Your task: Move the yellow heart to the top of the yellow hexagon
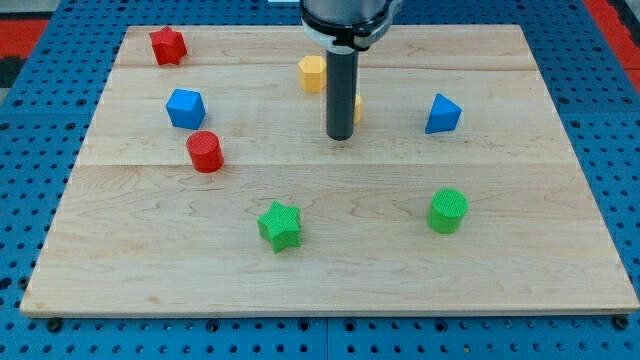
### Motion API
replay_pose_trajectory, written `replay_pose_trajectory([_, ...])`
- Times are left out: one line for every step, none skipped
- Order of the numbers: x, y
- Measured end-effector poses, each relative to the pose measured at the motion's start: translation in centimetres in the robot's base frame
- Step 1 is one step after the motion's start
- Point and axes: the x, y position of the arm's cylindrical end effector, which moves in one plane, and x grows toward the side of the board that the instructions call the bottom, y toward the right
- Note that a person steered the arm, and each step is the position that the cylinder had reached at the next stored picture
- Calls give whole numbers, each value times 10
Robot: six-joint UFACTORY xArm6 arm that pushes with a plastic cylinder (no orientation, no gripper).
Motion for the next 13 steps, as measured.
replay_pose_trajectory([-3, -5])
replay_pose_trajectory([-14, -12])
replay_pose_trajectory([-51, -1])
replay_pose_trajectory([-74, -1])
replay_pose_trajectory([-56, 3])
replay_pose_trajectory([-54, 58])
replay_pose_trajectory([-80, 70])
replay_pose_trajectory([-84, 47])
replay_pose_trajectory([-58, 73])
replay_pose_trajectory([-41, 73])
replay_pose_trajectory([-45, 53])
replay_pose_trajectory([-74, 36])
replay_pose_trajectory([-99, 16])
